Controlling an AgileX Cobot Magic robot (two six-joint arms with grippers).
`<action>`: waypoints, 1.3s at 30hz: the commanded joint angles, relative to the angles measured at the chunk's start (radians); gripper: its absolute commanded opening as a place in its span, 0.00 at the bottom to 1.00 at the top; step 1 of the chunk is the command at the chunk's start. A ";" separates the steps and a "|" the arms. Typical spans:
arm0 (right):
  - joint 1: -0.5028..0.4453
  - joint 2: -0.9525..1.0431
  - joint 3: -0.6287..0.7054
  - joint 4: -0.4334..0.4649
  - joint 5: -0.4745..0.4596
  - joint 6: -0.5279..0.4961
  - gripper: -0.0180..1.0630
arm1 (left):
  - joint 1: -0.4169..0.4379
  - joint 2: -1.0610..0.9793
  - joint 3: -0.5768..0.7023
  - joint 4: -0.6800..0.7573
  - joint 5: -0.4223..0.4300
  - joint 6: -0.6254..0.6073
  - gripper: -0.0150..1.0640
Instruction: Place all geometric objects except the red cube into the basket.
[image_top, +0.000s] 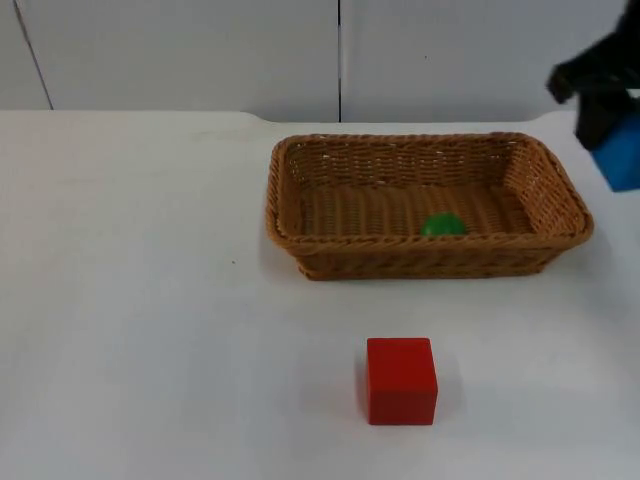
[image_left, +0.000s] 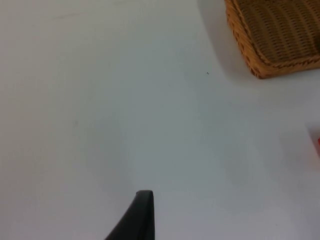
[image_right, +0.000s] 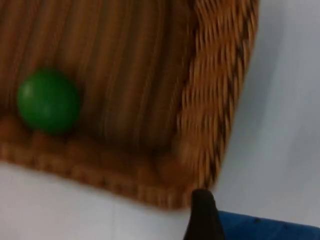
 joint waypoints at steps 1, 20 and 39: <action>0.002 0.078 -0.098 0.017 0.004 -0.013 0.02 | 0.003 -0.006 0.004 0.002 -0.017 0.001 0.99; 0.025 0.435 -0.371 0.105 -0.068 -0.055 0.13 | 0.003 -0.006 0.004 0.002 -0.032 0.001 0.99; 0.025 0.217 -0.371 0.124 -0.025 -0.055 0.76 | 0.003 -0.006 0.004 0.004 -0.035 0.001 0.99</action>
